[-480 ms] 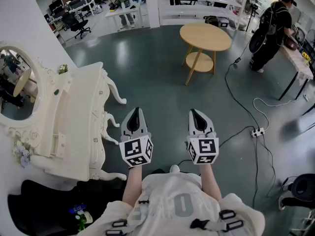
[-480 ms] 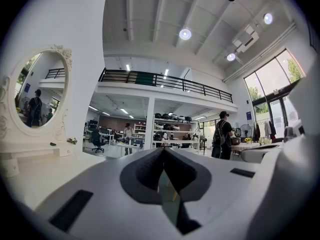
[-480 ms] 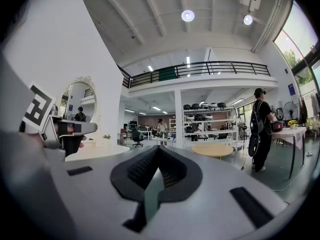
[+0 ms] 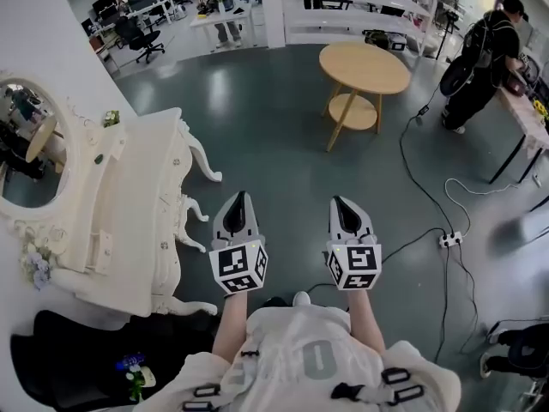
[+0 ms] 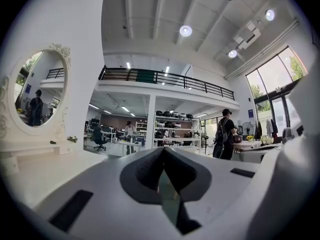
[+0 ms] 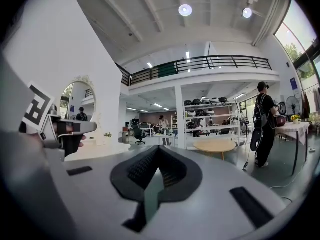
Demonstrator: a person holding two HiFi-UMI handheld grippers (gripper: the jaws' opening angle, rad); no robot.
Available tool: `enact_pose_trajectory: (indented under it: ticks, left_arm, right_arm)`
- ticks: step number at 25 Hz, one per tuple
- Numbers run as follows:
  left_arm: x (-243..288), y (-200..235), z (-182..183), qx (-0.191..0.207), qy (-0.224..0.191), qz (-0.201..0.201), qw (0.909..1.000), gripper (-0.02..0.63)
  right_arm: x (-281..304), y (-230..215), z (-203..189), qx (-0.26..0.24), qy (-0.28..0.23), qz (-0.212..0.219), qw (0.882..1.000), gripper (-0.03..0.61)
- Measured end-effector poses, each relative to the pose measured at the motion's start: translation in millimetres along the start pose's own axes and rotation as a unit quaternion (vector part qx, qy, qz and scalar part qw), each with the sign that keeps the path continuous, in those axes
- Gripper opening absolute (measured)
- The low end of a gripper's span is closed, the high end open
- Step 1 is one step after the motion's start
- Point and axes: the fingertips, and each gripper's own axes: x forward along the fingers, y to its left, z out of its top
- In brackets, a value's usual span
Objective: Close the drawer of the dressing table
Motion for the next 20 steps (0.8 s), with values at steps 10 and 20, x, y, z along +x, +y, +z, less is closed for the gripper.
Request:
enact_pose_trajectory:
  ticks: [10,20]
  left_arm:
    - [21,-5,4,-0.002,-0.001,0.008,1.0000,0.020]
    - [53,-15,2,0.002,-0.005,-0.003,1.0000,0.020]
  right_arm:
    - [21,-17,3,0.018,-0.004,0.009,1.000,0.006]
    - [43,-30,-3,0.023,0.002,0.014,1.000,0.006]
